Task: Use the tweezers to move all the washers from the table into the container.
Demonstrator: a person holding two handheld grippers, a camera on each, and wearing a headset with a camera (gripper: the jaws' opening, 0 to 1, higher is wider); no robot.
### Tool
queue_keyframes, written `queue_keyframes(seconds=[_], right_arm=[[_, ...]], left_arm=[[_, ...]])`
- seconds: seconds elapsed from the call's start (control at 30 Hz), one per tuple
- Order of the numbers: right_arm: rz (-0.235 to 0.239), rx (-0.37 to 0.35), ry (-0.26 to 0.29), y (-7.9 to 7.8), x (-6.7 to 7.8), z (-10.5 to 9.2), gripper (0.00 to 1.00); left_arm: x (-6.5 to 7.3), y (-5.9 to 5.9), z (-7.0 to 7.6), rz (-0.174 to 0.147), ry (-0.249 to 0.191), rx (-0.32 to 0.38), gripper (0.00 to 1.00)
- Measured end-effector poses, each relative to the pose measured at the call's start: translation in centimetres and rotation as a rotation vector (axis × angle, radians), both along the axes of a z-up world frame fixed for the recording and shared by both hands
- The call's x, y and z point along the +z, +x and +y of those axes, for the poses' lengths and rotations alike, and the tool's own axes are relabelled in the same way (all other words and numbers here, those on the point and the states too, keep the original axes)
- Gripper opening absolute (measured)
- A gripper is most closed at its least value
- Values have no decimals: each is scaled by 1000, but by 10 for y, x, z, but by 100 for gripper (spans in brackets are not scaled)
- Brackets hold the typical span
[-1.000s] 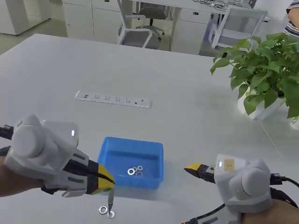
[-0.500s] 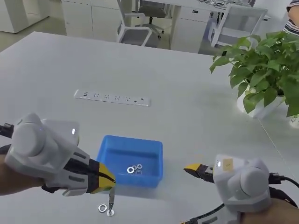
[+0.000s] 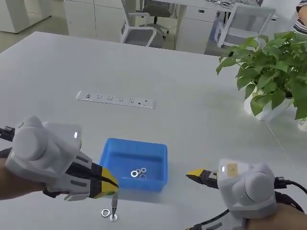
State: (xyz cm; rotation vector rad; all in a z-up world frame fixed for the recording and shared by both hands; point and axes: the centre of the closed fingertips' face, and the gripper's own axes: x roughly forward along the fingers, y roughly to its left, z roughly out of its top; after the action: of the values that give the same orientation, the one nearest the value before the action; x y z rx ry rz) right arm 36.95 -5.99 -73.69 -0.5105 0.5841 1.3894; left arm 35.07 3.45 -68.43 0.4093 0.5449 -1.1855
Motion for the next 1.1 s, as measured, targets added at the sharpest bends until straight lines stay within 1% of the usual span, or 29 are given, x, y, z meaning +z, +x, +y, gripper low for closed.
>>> queue_keyframes(seconds=[0.1, 0.17, 0.33, 0.4, 0.47, 0.5, 0.6, 0.7, 0.73, 0.87, 1.1], right_arm=[[-9, 40, 17, -3, 3, 8, 85], [-26, 69, 28, -3, 4, 15, 80], [-31, 121, 51, -4, 6, 31, 69], [-32, 154, 53, -6, 5, 39, 62], [-24, 173, 40, -7, 2, 45, 58], [-33, 193, 33, -7, 1, 49, 57], [-40, 223, 34, -7, 0, 59, 52], [-52, 253, 21, -5, -1, 66, 49], [-62, 264, 18, -4, -2, 69, 48], [-69, 291, 29, -4, -1, 79, 43], [-72, 359, 16, -10, -9, 95, 35]], left_arm=[[-1, 1, 1, -2, 6, -5, 5], [-1, 1, 1, 0, 6, -6, 5], [-1, 0, 2, 6, 11, -9, 5], [-1, 0, 1, 9, 9, -10, 5], [-1, 0, 2, 9, 12, -9, 5], [-2, 1, 2, 9, 13, -8, 5], [-2, 1, 1, 11, 12, -4, 5], [-2, 1, 0, 19, 9, 0, 5], [-2, 1, 0, 19, 9, -1, 5], [-2, 1, 0, 20, 13, -3, 5], [-2, 0, 1, 24, 13, -6, 5]])
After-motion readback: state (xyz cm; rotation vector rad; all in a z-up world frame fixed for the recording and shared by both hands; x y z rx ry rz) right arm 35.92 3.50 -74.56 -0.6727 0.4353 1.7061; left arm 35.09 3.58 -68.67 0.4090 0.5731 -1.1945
